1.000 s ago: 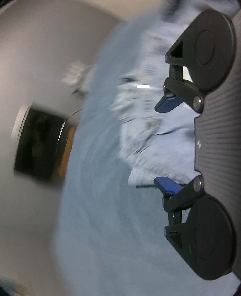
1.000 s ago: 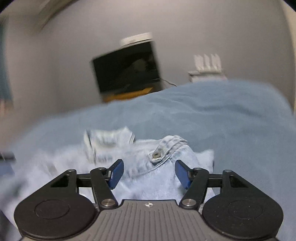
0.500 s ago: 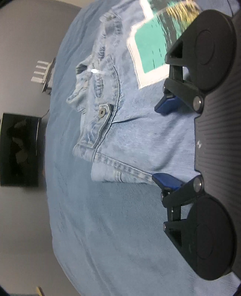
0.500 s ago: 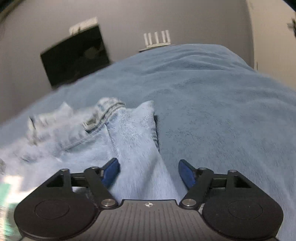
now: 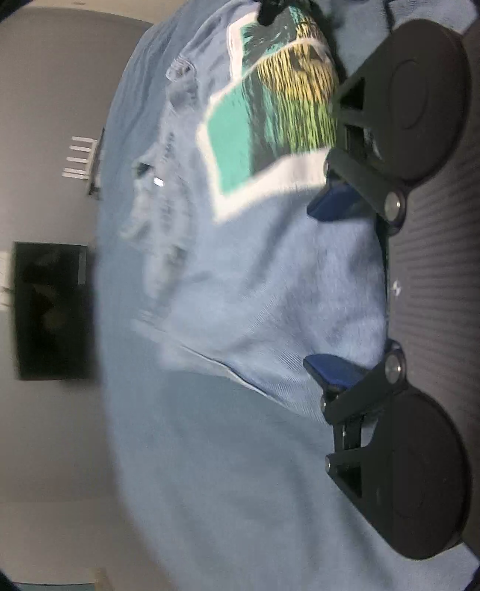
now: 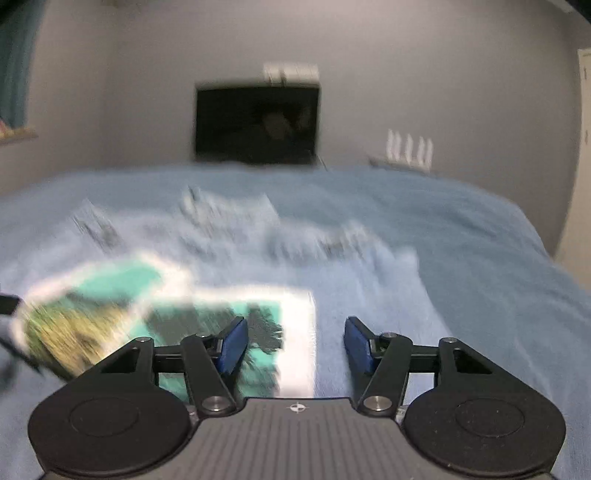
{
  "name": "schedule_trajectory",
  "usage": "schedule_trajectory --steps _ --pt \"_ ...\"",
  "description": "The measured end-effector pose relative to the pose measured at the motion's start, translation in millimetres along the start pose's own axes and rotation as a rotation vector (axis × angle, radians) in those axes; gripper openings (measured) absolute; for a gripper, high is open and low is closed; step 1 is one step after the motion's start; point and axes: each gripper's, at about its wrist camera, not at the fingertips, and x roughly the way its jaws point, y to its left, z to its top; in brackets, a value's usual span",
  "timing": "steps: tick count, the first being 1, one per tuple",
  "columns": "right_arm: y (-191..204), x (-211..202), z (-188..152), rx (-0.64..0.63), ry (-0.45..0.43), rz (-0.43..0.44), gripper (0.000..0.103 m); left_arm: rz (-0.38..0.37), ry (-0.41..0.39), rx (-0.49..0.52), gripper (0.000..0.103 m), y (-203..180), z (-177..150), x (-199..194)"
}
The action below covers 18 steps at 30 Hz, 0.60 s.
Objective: Fold large clothes
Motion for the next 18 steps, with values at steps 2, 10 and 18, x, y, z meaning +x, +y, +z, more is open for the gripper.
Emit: schedule_trajectory --steps 2,10,18 --pt "-7.7 5.9 -4.6 0.029 0.009 0.029 0.059 -0.032 -0.006 -0.032 0.084 11.3 -3.0 1.3" --pt "-24.4 -41.5 2.7 0.184 -0.010 0.027 0.065 -0.073 -0.021 -0.170 0.087 18.5 -7.3 -31.7" --pt "-76.5 -102.7 -25.2 0.581 0.034 0.103 0.078 -0.118 0.062 -0.238 0.090 21.2 -35.9 -71.4"
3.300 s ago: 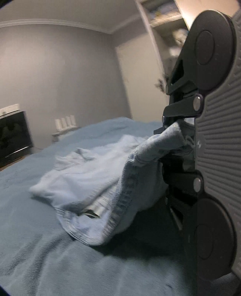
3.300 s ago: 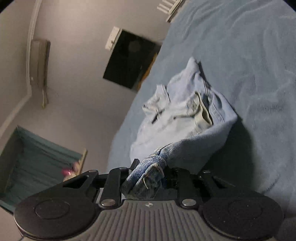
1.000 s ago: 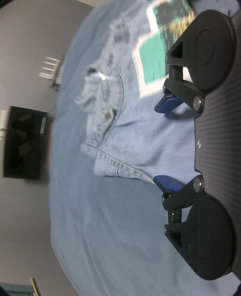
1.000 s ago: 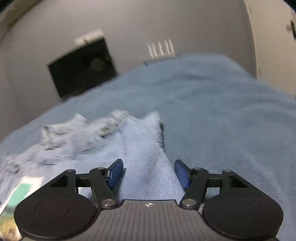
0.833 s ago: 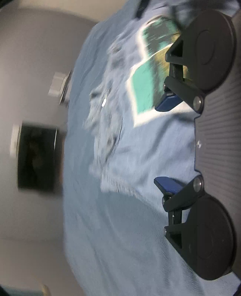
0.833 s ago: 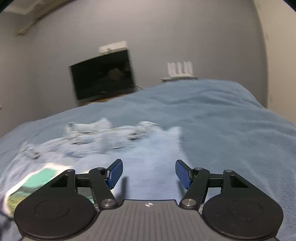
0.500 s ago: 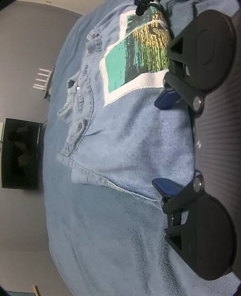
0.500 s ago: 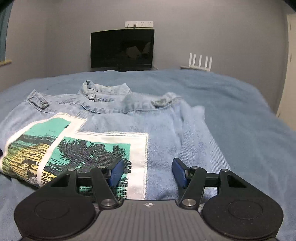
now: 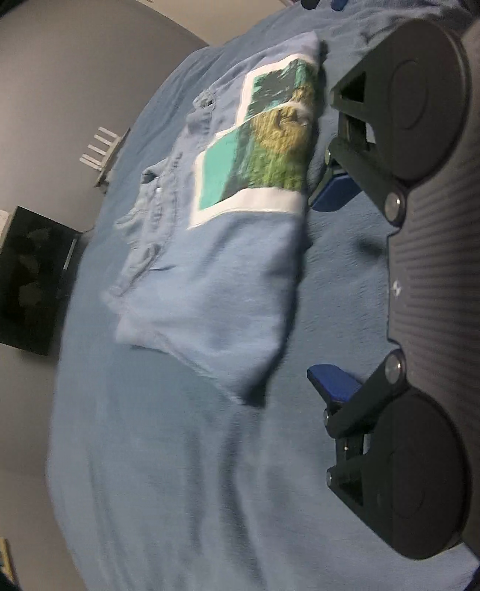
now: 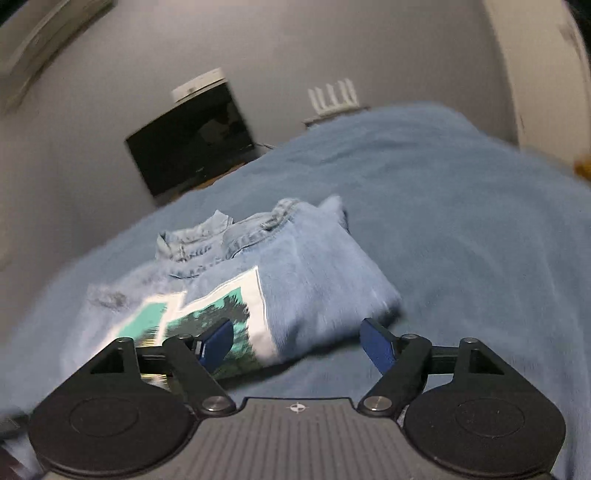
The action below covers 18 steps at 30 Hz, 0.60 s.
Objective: Fold large clothes
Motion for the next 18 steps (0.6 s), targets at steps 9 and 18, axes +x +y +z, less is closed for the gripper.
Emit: schedule_trajectory --steps 9,18 --pt "-37.6 15.0 -14.9 0.377 0.018 0.117 0.079 -0.173 -0.024 -0.183 0.092 18.4 -3.1 14.6" --pt "-48.1 66.2 -23.7 0.499 0.051 0.175 0.081 -0.228 -0.095 -0.241 0.100 37.3 -0.2 49.8"
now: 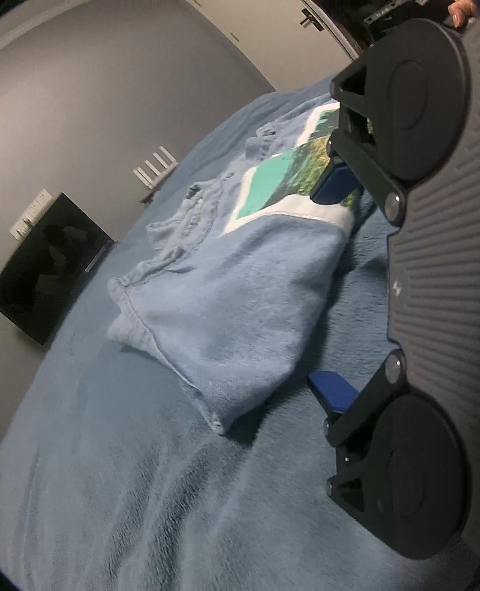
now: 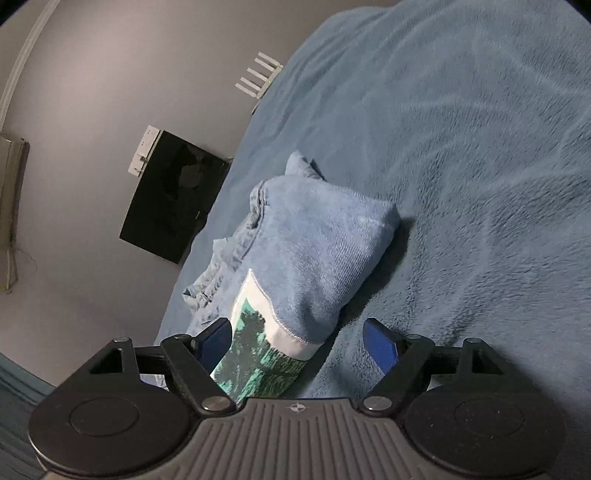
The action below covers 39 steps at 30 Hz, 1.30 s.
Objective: Fold large clothes
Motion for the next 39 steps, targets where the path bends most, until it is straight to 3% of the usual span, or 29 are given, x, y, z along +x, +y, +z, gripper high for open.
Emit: schedule_trajectory --steps 7,15,22,25,28,31,34,35,36,37,39 --pt "-5.0 39.3 -2.4 -0.029 0.013 -0.023 0.088 -0.010 -0.028 0.038 0.102 -2.4 0.7 21.3" --pt "13.8 55.4 4.1 -0.136 -0.086 -0.018 0.086 -0.057 -0.100 -0.074 0.102 8.6 14.1 23.4" --pt "5.9 72.0 23.0 -0.037 -0.119 0.001 0.086 -0.071 -0.118 -0.118 0.101 11.0 24.7 31.6" --pt "22.0 64.4 17.8 -0.094 -0.152 -0.029 0.081 -0.075 -0.141 -0.144 0.096 7.1 29.7 22.9" --pt "40.6 59.9 9.4 -0.205 -0.205 -0.045 0.078 -0.051 -0.156 -0.073 0.095 -2.7 27.3 21.1" --pt "28.8 70.4 13.0 -0.204 -0.180 -0.050 0.078 -0.060 -0.058 -0.122 0.088 16.2 25.0 39.5" --pt "-6.5 79.9 29.1 -0.030 -0.130 0.022 0.073 -0.087 -0.067 -0.230 0.062 35.2 28.3 41.8" --pt "-14.5 80.6 35.2 0.031 -0.121 0.054 0.072 -0.110 -0.078 -0.282 0.045 40.5 30.2 40.0" --pt "-19.6 80.9 39.6 0.087 -0.119 0.078 0.068 -0.112 -0.083 -0.293 0.038 40.7 32.3 38.4" --pt "-23.8 80.7 43.5 0.139 -0.115 0.100 0.062 -0.095 -0.089 -0.250 0.035 35.0 34.0 37.2" --pt "-20.7 81.0 44.4 0.127 -0.120 0.092 0.052 -0.036 -0.116 -0.109 0.029 14.2 34.3 34.1"
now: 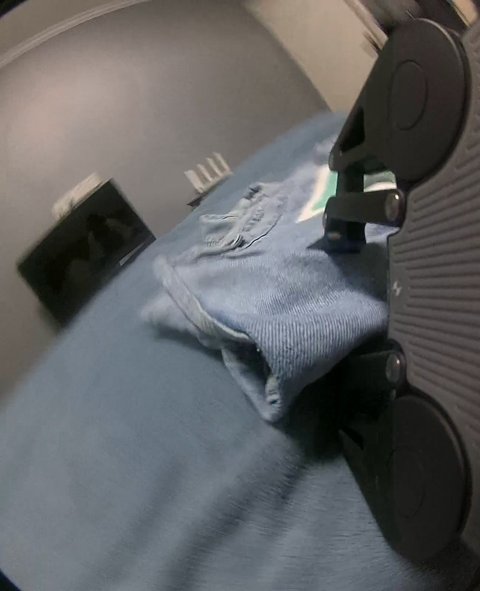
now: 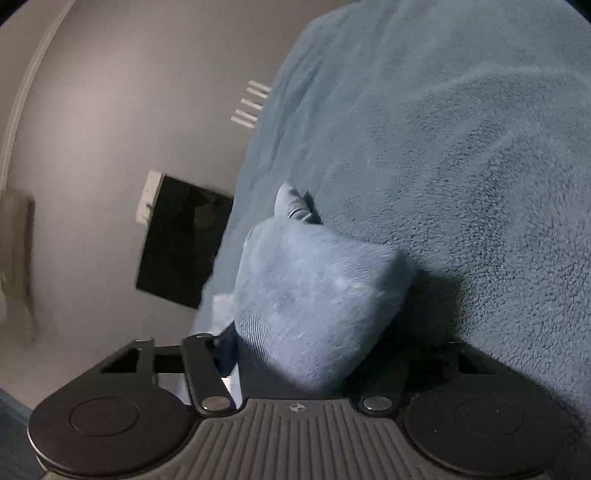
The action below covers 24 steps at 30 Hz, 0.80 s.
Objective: Fold large clothes
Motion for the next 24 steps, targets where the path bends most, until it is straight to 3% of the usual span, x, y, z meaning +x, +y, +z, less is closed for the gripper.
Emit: schedule_trajectory --steps 4,10,17,22,24 --pt "19.9 -4.9 -5.1 -0.101 -0.029 -0.039 0.038 -0.028 -0.008 -0.043 0.026 -0.7 6.4 -4.8" --pt "51.5 -40.1 -10.7 -0.194 -0.051 -0.001 0.035 -0.061 -0.020 -0.015 0.024 -11.9 9.6 -33.5" --pt "39.1 -93.2 -18.8 -0.101 -0.005 -0.070 0.035 -0.024 0.035 0.014 0.024 -23.0 13.4 -66.0" --pt "34.9 -135.3 -43.3 -0.093 0.028 -0.107 0.035 0.007 0.052 0.043 0.024 -28.4 13.0 -85.5" --pt "29.5 -145.8 -53.5 -0.100 0.040 -0.148 0.036 0.048 0.109 0.044 0.026 -25.8 12.6 -84.4"
